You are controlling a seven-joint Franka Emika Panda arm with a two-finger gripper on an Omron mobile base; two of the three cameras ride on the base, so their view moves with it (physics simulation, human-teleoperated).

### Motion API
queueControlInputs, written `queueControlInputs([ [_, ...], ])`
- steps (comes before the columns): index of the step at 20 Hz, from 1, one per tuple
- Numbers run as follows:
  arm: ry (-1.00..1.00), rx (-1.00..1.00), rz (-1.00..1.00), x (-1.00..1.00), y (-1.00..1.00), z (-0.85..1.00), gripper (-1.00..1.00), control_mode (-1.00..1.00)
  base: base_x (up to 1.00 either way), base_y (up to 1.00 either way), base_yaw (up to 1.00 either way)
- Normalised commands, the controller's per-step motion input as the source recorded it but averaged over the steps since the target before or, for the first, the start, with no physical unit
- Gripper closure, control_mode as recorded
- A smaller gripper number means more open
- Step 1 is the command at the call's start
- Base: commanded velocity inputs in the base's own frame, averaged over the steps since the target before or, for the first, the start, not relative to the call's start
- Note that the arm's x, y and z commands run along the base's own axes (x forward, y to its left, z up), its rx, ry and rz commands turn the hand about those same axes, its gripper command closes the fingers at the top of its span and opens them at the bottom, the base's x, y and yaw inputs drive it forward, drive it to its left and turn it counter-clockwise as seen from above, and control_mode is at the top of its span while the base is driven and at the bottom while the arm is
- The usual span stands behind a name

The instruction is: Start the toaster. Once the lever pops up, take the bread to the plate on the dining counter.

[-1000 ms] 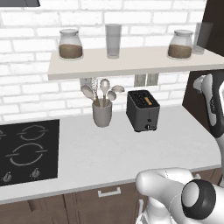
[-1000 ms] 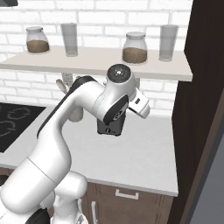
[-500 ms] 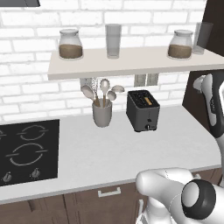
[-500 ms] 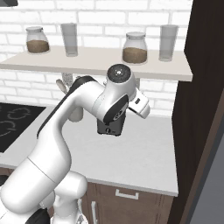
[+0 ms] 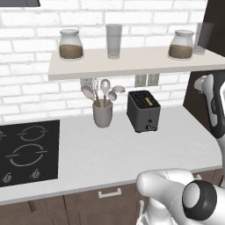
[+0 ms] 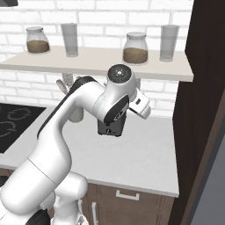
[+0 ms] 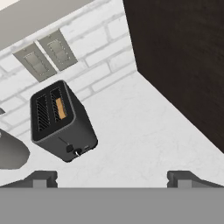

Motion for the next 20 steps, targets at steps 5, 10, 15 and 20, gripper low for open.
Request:
queueControlInputs([
  [5,0.0,0.0,0.0,0.0,0.0,0.0,-1.0,-1.0,0.0,0.0,0.0],
  [10,0.0,0.0,0.0,0.0,0.0,0.0,-1.0,-1.0,0.0,0.0,0.0],
  [15,0.0,0.0,0.0,0.0,0.0,0.0,-1.0,-1.0,0.0,0.0,0.0],
  [20,0.0,0.0,0.0,0.0,0.0,0.0,-1.0,-1.0,0.0,0.0,0.0],
])
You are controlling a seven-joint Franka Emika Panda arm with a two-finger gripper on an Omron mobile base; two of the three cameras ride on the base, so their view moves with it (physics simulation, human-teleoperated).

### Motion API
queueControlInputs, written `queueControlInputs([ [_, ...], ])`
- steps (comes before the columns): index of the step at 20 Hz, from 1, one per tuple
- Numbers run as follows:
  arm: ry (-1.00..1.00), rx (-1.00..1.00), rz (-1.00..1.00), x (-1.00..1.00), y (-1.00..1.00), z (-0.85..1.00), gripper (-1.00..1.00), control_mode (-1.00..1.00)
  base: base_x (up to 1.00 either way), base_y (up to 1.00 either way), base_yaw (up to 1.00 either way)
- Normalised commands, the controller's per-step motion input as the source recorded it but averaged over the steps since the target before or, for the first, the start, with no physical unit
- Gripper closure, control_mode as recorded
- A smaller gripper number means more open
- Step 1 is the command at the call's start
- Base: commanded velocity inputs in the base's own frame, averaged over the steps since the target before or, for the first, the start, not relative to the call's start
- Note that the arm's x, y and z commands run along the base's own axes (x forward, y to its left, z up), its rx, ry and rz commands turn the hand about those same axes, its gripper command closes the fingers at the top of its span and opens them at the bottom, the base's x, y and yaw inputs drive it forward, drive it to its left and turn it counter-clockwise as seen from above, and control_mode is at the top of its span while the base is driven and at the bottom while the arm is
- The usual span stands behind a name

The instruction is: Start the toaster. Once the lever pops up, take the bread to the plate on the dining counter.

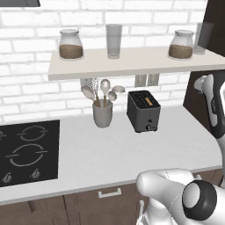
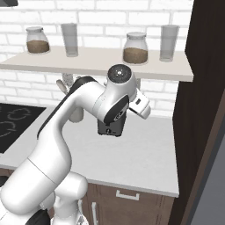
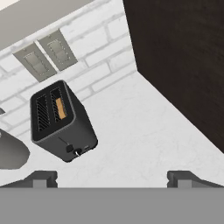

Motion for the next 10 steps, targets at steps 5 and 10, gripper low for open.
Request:
queueControlInputs([
  [5,0.0,0.0,0.0,0.0,0.0,0.0,-1.0,-1.0,0.0,0.0,0.0],
  [10,0.0,0.0,0.0,0.0,0.0,0.0,-1.0,-1.0,0.0,0.0,0.0],
])
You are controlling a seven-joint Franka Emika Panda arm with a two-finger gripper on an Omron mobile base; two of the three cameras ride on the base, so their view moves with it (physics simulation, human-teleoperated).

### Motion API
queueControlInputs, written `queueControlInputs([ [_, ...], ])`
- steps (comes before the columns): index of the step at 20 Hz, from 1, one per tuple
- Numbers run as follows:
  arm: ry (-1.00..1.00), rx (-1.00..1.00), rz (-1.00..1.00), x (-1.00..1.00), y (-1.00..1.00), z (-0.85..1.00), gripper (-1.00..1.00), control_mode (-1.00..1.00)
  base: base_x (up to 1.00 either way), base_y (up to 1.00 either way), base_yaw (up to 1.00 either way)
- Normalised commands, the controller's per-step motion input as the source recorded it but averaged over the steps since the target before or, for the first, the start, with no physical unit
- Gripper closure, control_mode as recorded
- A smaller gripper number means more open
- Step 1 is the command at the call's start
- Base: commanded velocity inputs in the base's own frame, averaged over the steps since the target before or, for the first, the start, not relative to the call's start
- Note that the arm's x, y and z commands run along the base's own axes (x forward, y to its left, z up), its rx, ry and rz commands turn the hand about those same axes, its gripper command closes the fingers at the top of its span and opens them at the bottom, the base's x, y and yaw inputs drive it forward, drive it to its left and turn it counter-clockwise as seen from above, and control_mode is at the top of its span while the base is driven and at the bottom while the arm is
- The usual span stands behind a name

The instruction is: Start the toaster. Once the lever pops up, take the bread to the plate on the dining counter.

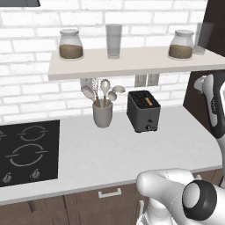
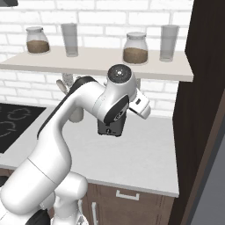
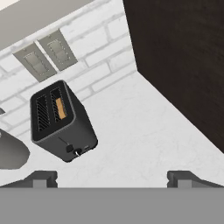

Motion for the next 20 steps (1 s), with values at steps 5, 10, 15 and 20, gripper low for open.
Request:
queueControlInputs([
  [5,0.0,0.0,0.0,0.0,0.0,0.0,-1.0,-1.0,0.0,0.0,0.0],
  [10,0.0,0.0,0.0,0.0,0.0,0.0,-1.0,-1.0,0.0,0.0,0.0],
  [15,0.0,0.0,0.0,0.0,0.0,0.0,-1.0,-1.0,0.0,0.0,0.0],
  [20,0.0,0.0,0.0,0.0,0.0,0.0,-1.0,-1.0,0.0,0.0,0.0],
])
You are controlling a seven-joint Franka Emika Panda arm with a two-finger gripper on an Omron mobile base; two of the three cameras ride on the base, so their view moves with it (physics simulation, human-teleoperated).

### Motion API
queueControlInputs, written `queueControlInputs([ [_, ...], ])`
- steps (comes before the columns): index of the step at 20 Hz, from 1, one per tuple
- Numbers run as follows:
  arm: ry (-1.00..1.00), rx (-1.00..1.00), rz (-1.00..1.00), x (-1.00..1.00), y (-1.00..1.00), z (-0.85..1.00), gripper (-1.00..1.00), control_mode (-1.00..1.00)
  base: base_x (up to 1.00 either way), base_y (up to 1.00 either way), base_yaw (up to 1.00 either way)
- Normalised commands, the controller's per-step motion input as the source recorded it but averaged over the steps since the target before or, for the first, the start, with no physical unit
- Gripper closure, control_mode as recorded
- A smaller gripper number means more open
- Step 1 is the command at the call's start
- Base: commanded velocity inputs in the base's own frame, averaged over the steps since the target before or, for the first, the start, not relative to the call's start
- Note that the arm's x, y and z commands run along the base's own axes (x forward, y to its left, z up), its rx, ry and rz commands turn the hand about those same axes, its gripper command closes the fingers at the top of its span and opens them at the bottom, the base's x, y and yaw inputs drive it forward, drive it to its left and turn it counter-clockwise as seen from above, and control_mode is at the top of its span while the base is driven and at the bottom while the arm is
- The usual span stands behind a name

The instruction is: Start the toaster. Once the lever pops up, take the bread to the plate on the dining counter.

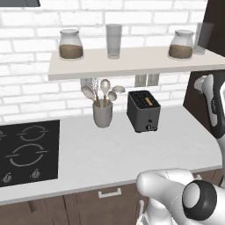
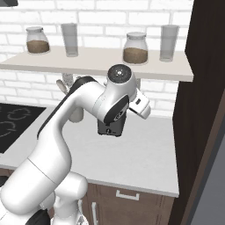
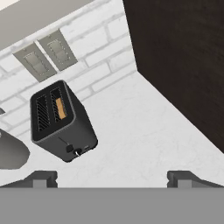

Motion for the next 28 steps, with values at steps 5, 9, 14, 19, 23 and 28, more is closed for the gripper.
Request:
queueControlInputs([
  [5,0.0,0.0,0.0,0.0,0.0,0.0,-1.0,-1.0,0.0,0.0,0.0],
  [9,0.0,0.0,0.0,0.0,0.0,0.0,-1.0,-1.0,0.0,0.0,0.0],
  [14,0.0,0.0,0.0,0.0,0.0,0.0,-1.0,-1.0,0.0,0.0,0.0],
  [19,0.0,0.0,0.0,0.0,0.0,0.0,-1.0,-1.0,0.0,0.0,0.0],
  [23,0.0,0.0,0.0,0.0,0.0,0.0,-1.0,-1.0,0.0,0.0,0.0],
  [28,0.0,0.0,0.0,0.0,0.0,0.0,-1.0,-1.0,0.0,0.0,0.0],
])
